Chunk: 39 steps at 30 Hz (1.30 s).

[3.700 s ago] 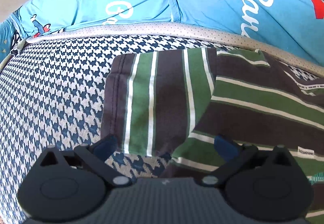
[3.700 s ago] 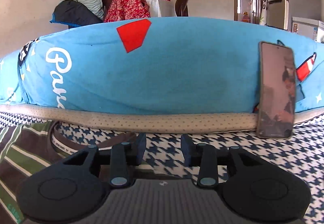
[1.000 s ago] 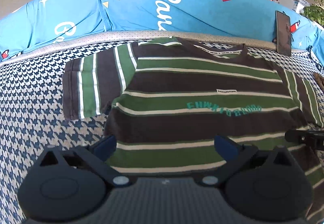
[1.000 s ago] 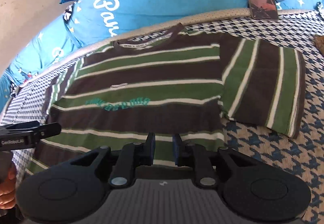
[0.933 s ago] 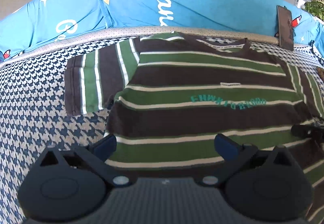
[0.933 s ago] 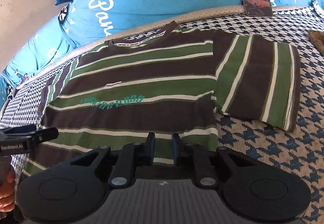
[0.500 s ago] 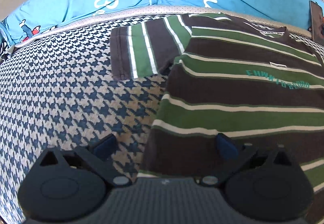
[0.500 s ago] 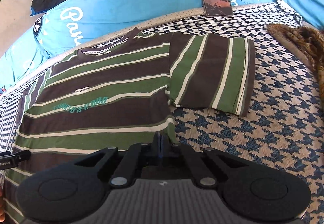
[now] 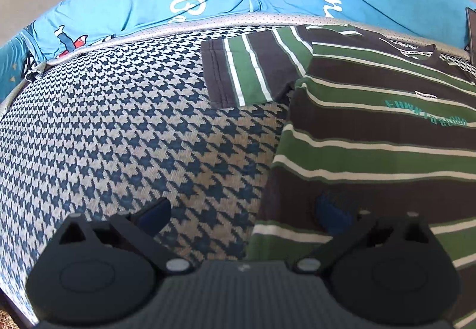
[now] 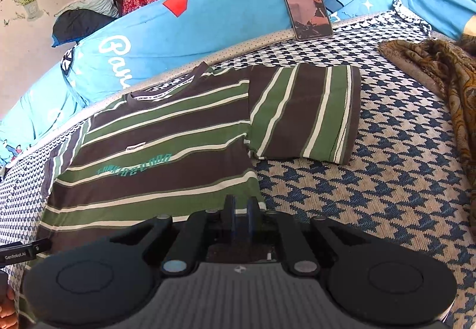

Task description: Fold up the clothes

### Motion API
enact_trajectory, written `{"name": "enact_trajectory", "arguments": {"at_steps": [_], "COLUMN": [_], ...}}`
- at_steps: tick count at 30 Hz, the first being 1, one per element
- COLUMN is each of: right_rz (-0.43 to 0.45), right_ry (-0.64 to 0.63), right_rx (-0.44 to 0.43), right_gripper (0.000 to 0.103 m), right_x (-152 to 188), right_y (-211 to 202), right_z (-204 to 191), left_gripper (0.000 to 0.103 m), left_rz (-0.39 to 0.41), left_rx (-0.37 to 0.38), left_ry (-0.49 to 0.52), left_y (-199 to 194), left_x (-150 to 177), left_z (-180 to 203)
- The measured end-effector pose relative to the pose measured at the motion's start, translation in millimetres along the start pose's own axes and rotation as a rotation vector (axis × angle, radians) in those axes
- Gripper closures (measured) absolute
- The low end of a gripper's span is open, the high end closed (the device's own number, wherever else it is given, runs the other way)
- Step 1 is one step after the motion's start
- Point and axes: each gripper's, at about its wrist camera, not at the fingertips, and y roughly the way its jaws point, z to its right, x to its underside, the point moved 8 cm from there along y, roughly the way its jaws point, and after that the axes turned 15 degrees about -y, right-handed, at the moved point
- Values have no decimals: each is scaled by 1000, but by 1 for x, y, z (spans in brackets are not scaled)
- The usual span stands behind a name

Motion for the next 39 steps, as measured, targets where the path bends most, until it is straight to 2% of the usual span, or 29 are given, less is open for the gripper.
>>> {"name": "enact_trajectory", "arguments": {"at_steps": [5, 10, 12, 16, 21, 25, 28, 32, 39], "right_rz": [41, 39, 36, 31, 23, 20, 21, 21, 25], "right_ry": [-29, -89, -91, -96, -101, -108, -105, -82, -56], "right_rx": [-45, -78, -55, -7, 53, 98, 124, 137, 166], "right_gripper": [91, 89, 89, 87, 87, 93, 98, 103, 103], "right_x": [6, 22, 27, 38, 51, 60, 63, 65, 70], "right_y": [-16, -22, -23, -25, -27, -30, -32, -34, -42], "right_z": [-21, -48, -48, -47, -46, -44, -39, -32, -26], "left_gripper": [0, 0, 0, 0, 0, 0, 0, 0, 0], "left_rz": [33, 31, 26, 1, 1, 23, 16, 3, 7], "left_rx": [122, 157, 171, 147, 150, 128, 102, 105, 93], "left_ry": [14, 69, 73, 98, 64, 78, 35, -4, -15], "left_y": [-32, -46, -49, -42, -41, -46, -47, -47, -50], "left_x": [15, 38, 43, 54, 56, 61, 63, 63, 65], "left_z": [21, 41, 45, 47, 36, 31, 19, 7, -4]}}
